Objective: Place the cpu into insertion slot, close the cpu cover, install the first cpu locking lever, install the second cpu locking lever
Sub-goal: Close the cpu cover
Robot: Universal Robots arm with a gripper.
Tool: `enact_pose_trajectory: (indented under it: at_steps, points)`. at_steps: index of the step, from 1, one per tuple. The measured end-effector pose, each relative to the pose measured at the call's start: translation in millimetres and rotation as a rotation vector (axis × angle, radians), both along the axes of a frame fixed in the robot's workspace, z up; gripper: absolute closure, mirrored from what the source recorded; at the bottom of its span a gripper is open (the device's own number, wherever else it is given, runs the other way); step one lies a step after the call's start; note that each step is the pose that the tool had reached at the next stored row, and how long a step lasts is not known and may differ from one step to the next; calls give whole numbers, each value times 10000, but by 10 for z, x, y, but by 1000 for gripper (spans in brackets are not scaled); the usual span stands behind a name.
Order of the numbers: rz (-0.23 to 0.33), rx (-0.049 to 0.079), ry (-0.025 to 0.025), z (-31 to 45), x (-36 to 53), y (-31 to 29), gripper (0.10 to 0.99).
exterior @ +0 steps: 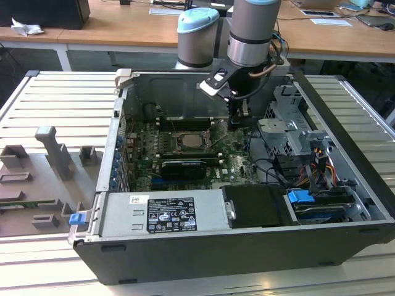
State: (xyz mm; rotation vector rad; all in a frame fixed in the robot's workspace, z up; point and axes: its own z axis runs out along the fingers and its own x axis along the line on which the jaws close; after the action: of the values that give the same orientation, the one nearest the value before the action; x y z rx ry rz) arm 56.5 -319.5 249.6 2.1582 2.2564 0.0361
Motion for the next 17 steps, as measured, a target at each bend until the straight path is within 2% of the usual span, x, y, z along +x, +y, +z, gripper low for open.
enact_pose_trajectory:
  at_steps: [11, 17]
  points:
    - [18, -1, 0, 0, -73, 0, 980]
    - [19, -1, 0, 0, -160, 0, 980]
